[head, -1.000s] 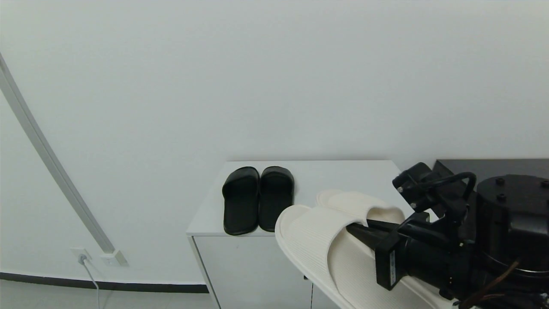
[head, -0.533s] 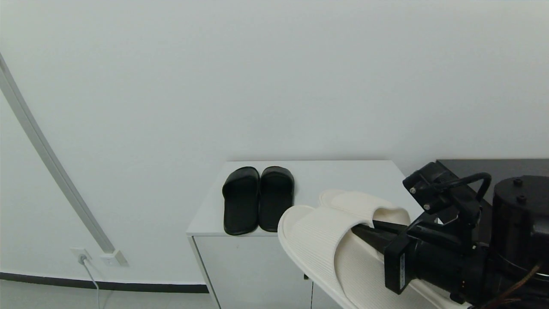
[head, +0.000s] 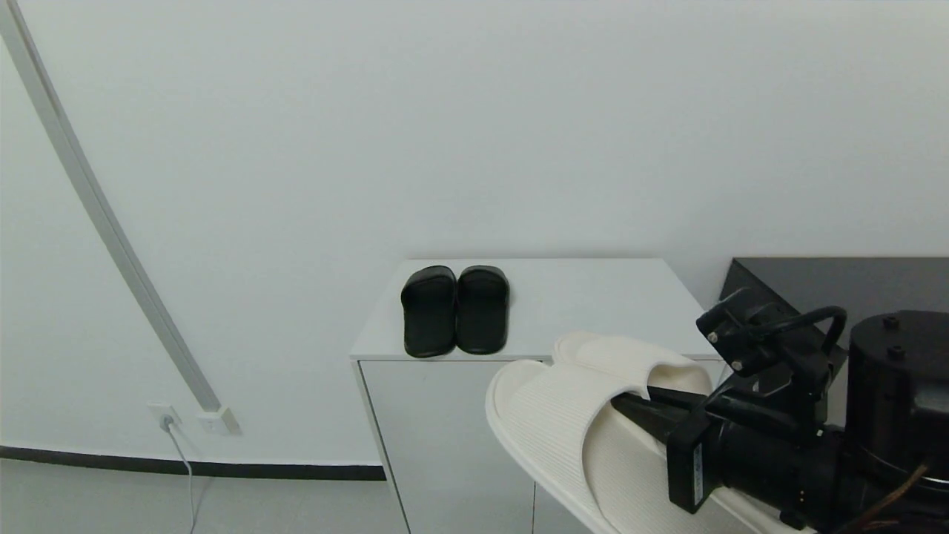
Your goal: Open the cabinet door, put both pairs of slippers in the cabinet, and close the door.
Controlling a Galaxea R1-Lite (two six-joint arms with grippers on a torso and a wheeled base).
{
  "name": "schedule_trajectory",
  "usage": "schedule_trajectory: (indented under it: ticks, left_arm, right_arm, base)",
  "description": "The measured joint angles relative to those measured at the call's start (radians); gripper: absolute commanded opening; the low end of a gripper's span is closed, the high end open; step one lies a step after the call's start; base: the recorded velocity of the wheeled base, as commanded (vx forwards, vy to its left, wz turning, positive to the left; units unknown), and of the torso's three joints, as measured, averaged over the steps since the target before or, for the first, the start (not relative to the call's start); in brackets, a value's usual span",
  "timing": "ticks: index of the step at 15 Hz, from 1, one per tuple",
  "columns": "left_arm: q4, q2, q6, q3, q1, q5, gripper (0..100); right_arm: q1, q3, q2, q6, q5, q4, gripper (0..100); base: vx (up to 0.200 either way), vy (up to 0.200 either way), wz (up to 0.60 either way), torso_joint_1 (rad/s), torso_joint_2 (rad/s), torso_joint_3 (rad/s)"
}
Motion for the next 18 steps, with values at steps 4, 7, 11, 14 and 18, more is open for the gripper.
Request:
schedule_trajectory:
  ticks: [4,7,11,14,18]
  left_arm:
    - [0.0,0.0,-0.008,0.0,0.0,0.004,0]
    - [0.0,0.0,-0.011,0.0,-0.001,0.005,0]
    - [0.0,0.0,-0.01,0.0,0.0,0.002,100]
    - [0.0,0.0,-0.008,0.0,-0.001,0.001,100]
    - [0.0,0.0,-0.009,0.0,0.0,0.003,100]
  right_arm:
    - [-0.003,0.019,0.006,-0.022,-0.001,-0.002,0]
    - [-0.001,0.023,0.007,-0.023,-0.001,-0.003,0]
    - [-0.001,0.029,0.006,-0.023,0.0,-0.004,0]
    - [-0.001,0.031,0.006,-0.023,0.0,-0.004,0]
    - [-0.001,0.039,0.006,-0.026,0.0,-0.004,0]
  base:
    - [0.0,0.0,0.0,0.0,0.0,0.0]
    - [0.0,0.0,0.0,0.0,0.0,0.0]
    - [0.0,0.0,0.0,-0.154,0.37,0.203]
    - [0.0,0.0,0.0,-0.224,0.53,0.307]
    - [0.0,0.0,0.0,-0.217,0.54,0.322]
